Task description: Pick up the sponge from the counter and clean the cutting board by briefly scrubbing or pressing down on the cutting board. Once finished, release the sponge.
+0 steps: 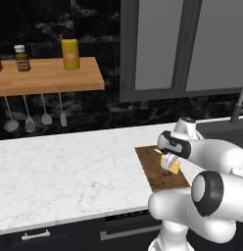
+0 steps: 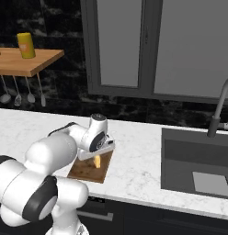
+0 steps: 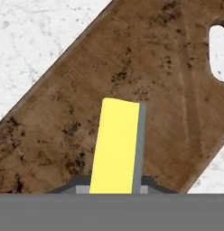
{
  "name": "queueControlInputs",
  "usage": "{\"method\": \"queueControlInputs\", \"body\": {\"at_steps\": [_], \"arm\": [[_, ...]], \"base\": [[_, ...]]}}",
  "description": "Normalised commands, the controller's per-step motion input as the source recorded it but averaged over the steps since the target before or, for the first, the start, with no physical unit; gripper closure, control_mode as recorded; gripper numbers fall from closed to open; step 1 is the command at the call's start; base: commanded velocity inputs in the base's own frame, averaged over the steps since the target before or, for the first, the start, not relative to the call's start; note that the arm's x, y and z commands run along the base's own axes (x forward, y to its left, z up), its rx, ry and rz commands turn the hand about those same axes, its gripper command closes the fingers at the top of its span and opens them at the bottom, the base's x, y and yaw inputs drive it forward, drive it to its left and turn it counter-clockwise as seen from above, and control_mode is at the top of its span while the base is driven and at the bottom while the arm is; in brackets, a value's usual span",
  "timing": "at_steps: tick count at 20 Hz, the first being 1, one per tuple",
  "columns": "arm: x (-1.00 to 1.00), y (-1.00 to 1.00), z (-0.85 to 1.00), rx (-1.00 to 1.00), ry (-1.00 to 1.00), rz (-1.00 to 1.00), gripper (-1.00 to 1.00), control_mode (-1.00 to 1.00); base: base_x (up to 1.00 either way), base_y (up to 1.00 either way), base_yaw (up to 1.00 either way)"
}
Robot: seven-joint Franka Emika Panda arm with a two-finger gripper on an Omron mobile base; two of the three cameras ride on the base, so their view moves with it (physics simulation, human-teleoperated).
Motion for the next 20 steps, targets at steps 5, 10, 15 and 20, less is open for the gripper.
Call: {"method": "queueControlInputs", "body": {"at_steps": [5, 10, 15, 20], "arm": [[-0.4, 0.37, 0.0, 0.0, 0.07, 0.0, 1.0, -1.0], [0.04, 0.34, -0.02, 0.0, -0.04, 0.0, 1.0, -1.0], [0.15, 0.08, -0.19, 0.0, -0.12, 0.0, 1.0, -1.0], [0.09, -0.1, -0.16, 0.0, -0.13, 0.0, 1.0, -1.0]], "base": [[0.0, 0.0, 0.0], [0.0, 0.0, 0.0], [0.0, 0.0, 0.0], [0.0, 0.0, 0.0]]}}
